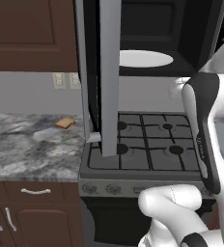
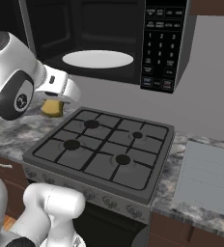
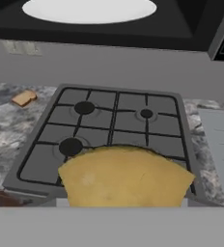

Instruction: Place the sponge inside the microwave to prepare for sanitizing.

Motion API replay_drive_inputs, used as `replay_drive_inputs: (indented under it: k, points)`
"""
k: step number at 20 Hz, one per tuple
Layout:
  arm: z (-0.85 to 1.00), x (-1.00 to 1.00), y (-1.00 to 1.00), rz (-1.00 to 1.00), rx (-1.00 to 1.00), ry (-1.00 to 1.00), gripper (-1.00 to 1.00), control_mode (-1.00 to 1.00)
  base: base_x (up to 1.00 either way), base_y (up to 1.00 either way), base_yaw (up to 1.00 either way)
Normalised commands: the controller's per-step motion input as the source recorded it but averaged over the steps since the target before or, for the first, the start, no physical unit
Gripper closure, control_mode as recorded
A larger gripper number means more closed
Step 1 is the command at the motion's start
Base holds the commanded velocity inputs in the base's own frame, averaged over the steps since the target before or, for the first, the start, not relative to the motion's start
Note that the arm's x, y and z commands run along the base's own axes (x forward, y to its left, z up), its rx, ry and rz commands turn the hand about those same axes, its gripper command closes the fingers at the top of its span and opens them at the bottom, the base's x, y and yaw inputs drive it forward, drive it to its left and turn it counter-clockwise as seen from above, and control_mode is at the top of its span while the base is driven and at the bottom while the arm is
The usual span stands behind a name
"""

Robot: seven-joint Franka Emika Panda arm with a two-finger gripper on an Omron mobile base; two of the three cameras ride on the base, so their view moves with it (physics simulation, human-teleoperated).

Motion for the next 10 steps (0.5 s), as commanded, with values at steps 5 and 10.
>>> replay_drive_inputs:
  k: [5, 10]
  points:
    - [0.64, 0.23, 0.00, 0.00, 0.00, 0.00, 1.00, -1.00, 0.00, 0.00, 0.00]
    - [0.52, 0.44, 0.00, 0.00, -0.04, 0.00, 1.00, -1.00, 0.00, 0.00, 0.00]
